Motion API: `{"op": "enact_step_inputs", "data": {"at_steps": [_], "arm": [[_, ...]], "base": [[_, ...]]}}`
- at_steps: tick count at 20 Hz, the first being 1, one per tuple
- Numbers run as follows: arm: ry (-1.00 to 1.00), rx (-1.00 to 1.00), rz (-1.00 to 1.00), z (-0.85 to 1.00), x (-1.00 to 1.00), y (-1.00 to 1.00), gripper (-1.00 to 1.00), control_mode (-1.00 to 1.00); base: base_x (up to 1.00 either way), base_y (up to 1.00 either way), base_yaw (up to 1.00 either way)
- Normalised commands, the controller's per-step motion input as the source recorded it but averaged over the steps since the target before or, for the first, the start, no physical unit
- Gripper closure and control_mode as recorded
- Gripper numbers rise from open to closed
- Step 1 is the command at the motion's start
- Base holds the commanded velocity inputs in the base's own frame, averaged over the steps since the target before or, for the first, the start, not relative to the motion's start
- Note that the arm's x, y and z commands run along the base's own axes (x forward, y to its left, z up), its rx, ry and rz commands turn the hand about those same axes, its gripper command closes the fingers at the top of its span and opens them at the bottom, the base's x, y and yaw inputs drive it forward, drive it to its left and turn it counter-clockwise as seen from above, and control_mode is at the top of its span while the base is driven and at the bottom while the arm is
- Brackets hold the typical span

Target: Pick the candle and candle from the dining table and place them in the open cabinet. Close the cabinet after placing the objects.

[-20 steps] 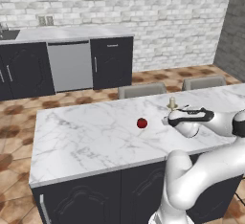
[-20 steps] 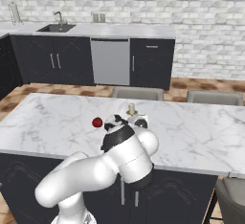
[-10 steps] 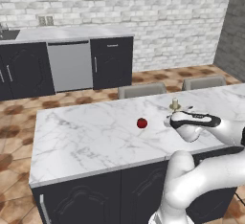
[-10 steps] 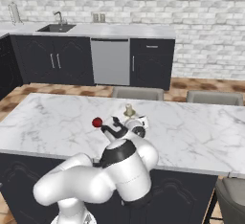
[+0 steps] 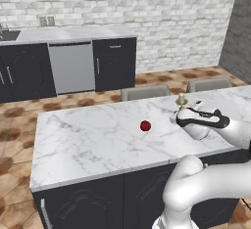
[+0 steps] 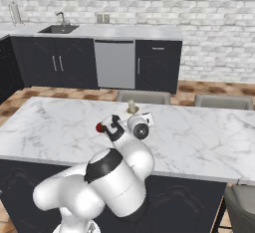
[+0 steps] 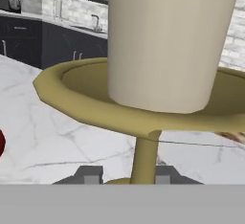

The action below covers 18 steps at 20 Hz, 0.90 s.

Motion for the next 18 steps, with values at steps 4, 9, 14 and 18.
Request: {"op": "enact_step_inputs", "data": {"at_steps": [4,9,14,18], "arm": [[0.0,-0.02,0.0,0.53,-0.29,0.0,1.0,-1.0],[0.0,0.0,0.0,0.54,-0.35,0.0,1.0,-1.0],[0.0,0.0,0.0,0.57,-0.39,0.0,1.0,-1.0],[0.0,0.0,0.0,0.54,-0.36,0.0,1.0,-1.0]], "base": [[0.0,0.0,0.0],[0.0,0.0,0.0],[0.0,0.0,0.0],[0.0,0.0,0.0]]}}
